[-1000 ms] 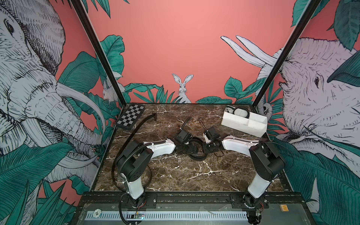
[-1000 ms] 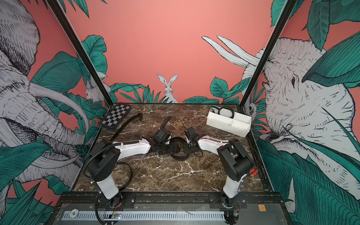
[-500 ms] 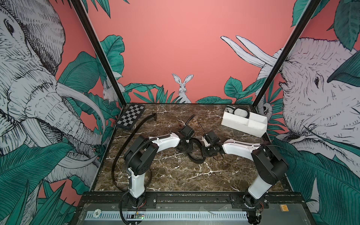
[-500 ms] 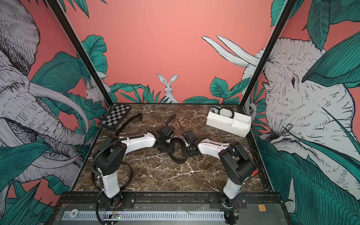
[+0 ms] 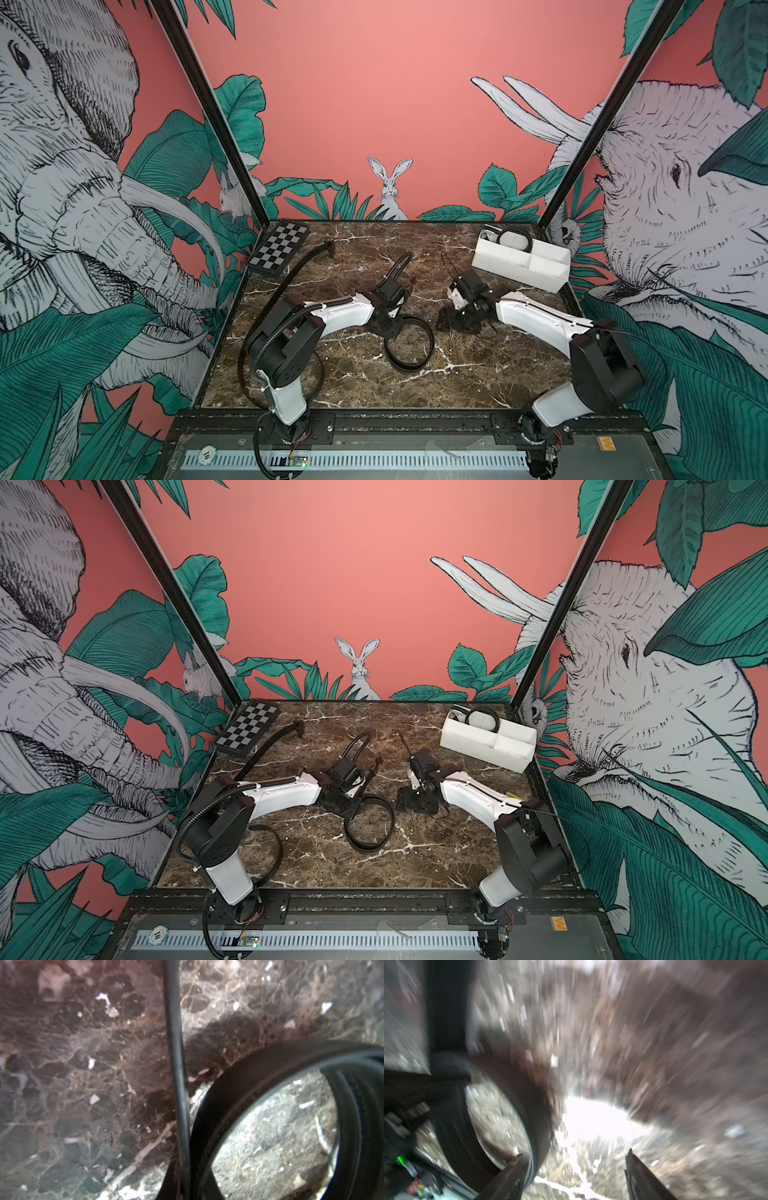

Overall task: Place the belts into the storage roll
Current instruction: Roll the belt at the center of the board.

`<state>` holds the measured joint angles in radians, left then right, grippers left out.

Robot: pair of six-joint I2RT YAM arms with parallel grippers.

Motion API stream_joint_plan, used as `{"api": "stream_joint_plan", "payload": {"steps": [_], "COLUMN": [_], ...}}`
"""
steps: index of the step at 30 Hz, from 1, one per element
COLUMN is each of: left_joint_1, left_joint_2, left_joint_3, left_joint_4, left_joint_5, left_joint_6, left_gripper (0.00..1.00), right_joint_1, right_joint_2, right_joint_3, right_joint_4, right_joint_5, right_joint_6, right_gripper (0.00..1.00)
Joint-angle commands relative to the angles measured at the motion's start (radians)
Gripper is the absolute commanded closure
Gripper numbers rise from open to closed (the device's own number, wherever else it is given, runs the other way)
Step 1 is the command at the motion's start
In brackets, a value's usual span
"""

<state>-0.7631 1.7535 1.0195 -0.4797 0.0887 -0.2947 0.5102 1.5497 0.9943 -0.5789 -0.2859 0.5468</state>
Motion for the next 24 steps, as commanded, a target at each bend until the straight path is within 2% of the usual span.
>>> {"api": "stream_joint_plan", "payload": {"steps": [1, 8, 14, 17, 19, 21, 24], "left_joint_1": [-0.001, -0.001, -0.002, -0.001, -0.002, -0.002, 0.001], "left_joint_2": [0.036, 0.039, 0.047, 0.059, 0.063, 0.068, 0.093], "left_joint_3": [-0.081, -0.070, -0.068, -0.068, -0.067, -0.065, -0.049], "left_joint_4": [-0.105, -0.115, -0.101, -0.094, -0.094, -0.095, -0.123], "left_joint_5": [-0.017, -0.052, -0.050, -0.047, -0.048, -0.057, -0.101], "left_joint_6": [0.037, 0.038, 0.021, 0.014, 0.008, -0.004, -0.034], "left_gripper": [1.00, 0.99, 0.98, 0.98, 0.98, 0.97, 0.91], "right_joint_1": [-0.026, 0.018, 0.085, 0.102, 0.111, 0.110, 0.088], "right_joint_2": [0.112, 0.379, 0.446, 0.486, 0.518, 0.549, 0.546], "right_joint_3": [0.125, 0.390, 0.404, 0.426, 0.444, 0.432, 0.351], "right_joint_4": [0.041, 0.156, 0.259, 0.252, 0.215, 0.192, 0.223], "right_joint_5": [0.034, 0.023, 0.066, 0.073, 0.095, 0.109, 0.122], "right_joint_6": [-0.010, 0.145, 0.286, 0.307, 0.307, 0.322, 0.342], "right_gripper": [0.23, 0.22, 0.20, 0.21, 0.29, 0.49, 0.73]}}
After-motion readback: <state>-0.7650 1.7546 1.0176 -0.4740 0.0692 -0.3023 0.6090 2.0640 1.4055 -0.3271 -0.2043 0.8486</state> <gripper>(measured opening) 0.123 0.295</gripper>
